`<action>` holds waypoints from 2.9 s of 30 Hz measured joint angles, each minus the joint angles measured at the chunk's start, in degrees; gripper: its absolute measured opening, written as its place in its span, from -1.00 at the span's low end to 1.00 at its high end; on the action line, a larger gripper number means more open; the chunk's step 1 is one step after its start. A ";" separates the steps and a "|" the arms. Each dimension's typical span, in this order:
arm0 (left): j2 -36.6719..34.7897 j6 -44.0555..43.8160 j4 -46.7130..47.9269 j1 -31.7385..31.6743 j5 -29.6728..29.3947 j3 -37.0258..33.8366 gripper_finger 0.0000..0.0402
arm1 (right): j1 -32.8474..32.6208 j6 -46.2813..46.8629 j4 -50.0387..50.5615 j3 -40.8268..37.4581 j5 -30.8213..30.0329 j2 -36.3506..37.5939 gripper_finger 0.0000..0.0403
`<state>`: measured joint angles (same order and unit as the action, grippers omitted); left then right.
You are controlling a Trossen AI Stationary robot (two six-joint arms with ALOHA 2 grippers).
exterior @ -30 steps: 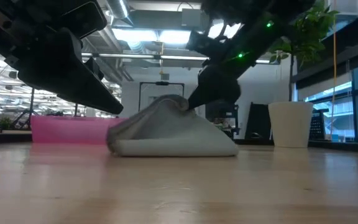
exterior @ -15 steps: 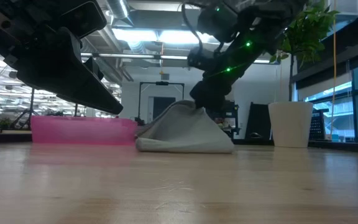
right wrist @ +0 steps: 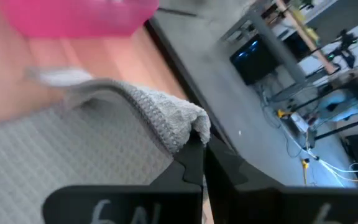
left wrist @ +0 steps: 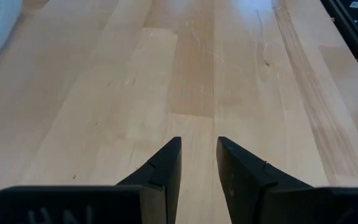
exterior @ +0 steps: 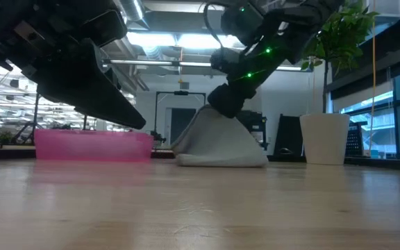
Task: Roll microfiber towels into tight, uniform cylinder then place into a basket
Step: Fold the gray towel
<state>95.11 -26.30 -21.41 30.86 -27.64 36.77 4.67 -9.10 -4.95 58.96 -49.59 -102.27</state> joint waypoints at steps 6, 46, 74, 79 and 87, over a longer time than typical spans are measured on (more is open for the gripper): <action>0.00 -0.09 0.14 0.01 0.41 0.00 -0.53 | 0.12 1.26 0.64 0.00 -5.14 1.29 -0.98; 0.00 -0.12 0.39 -1.61 -0.57 0.00 -0.53 | 3.52 11.84 11.11 -0.17 23.92 1.70 -0.18; 0.00 0.06 0.87 -3.87 -3.32 0.00 -0.53 | -5.24 26.88 11.78 -10.91 41.54 -0.05 -0.18; 0.00 0.04 0.87 -3.93 -3.03 0.00 -0.53 | -12.36 29.74 10.62 -11.02 41.84 -0.16 -0.18; 0.00 0.02 0.79 -3.95 -2.89 0.00 -0.53 | -19.96 32.90 2.16 -11.29 43.23 -0.60 -0.18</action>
<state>95.11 -26.28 -20.62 26.92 -30.52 36.77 -15.30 23.80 -2.79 47.67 -6.35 -102.87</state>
